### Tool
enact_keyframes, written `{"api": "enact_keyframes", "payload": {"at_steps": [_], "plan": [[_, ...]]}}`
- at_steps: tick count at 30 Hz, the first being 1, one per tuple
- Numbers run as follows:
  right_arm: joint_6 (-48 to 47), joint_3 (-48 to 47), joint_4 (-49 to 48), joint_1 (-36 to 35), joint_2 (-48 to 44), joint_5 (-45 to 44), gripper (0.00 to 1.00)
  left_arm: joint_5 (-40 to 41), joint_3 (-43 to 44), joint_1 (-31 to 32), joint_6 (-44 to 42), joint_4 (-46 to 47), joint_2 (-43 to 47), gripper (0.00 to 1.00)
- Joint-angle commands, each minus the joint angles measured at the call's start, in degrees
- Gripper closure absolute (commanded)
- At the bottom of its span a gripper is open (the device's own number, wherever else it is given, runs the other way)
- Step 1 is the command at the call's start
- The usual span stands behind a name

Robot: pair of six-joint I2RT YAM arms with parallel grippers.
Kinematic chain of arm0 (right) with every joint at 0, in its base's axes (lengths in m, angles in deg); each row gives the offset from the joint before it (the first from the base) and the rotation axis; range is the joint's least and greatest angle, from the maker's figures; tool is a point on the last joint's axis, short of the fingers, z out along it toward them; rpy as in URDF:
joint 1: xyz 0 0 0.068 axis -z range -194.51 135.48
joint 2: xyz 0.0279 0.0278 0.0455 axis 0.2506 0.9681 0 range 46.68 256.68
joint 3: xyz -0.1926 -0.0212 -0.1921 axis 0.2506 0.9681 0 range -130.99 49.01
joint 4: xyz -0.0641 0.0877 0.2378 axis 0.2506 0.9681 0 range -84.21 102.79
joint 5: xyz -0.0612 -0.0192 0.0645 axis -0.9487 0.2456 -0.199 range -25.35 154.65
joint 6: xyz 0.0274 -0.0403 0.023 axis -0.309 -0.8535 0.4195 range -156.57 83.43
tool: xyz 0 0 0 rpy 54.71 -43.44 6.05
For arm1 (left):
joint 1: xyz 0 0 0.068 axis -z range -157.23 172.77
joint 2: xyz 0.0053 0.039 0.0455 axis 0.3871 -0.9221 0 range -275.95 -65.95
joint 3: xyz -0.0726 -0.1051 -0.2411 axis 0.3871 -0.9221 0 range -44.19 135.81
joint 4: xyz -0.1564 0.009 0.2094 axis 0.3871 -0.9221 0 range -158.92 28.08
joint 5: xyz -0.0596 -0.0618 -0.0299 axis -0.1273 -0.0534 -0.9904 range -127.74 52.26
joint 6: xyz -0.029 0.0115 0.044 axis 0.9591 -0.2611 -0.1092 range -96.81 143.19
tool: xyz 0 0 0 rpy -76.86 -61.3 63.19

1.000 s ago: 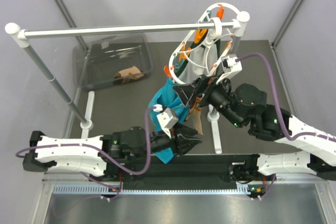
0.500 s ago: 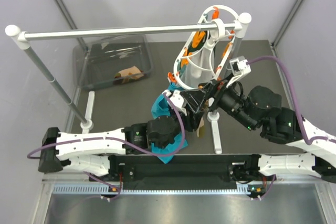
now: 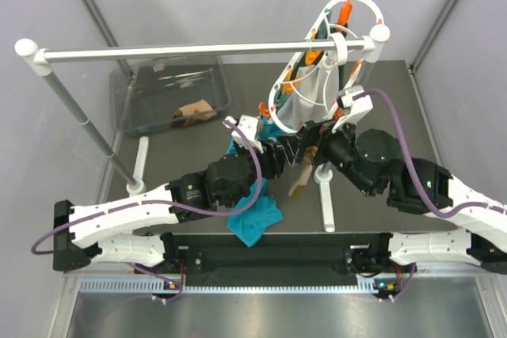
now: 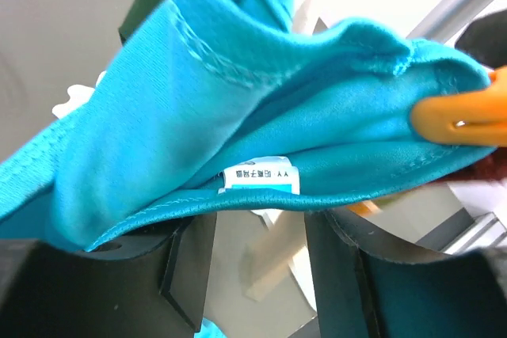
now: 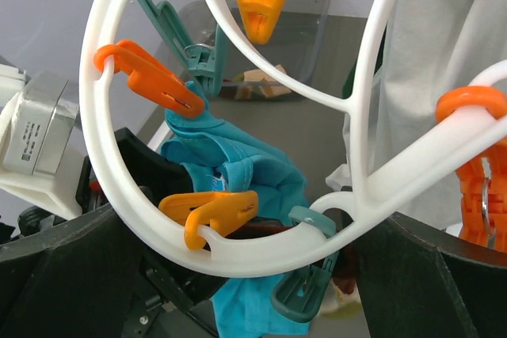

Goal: Clip the socks to the hanger
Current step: Rotate the hanger at the clothesline.

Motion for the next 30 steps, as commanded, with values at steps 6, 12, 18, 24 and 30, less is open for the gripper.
{"api": "enact_keyframes", "payload": {"at_steps": [6, 12, 18, 24, 30], "plan": [[3.6, 2.5, 2.3, 0.9, -3.9, -2.8, 0.00, -11.4, -1.6, -0.8, -0.7, 7.4, 2.6, 0.47], [6.0, 6.5, -10.9, 0.9, -7.4, 3.9, 0.00, -24.8, -10.2, -0.8, -4.0, 21.3, 7.2, 0.23], [8.9, 2.9, -8.5, 0.9, -4.8, 5.9, 0.00, -31.6, -9.2, -0.8, -7.0, 23.2, 5.9, 0.13], [10.3, 1.7, -8.3, 0.9, -3.5, 8.0, 0.00, -35.3, -8.1, -0.7, -7.0, 24.9, 4.4, 0.12], [12.2, 1.7, -8.4, 0.9, -3.1, 9.1, 0.00, -23.0, -4.5, -0.5, -4.9, 18.7, 2.6, 0.12]]}}
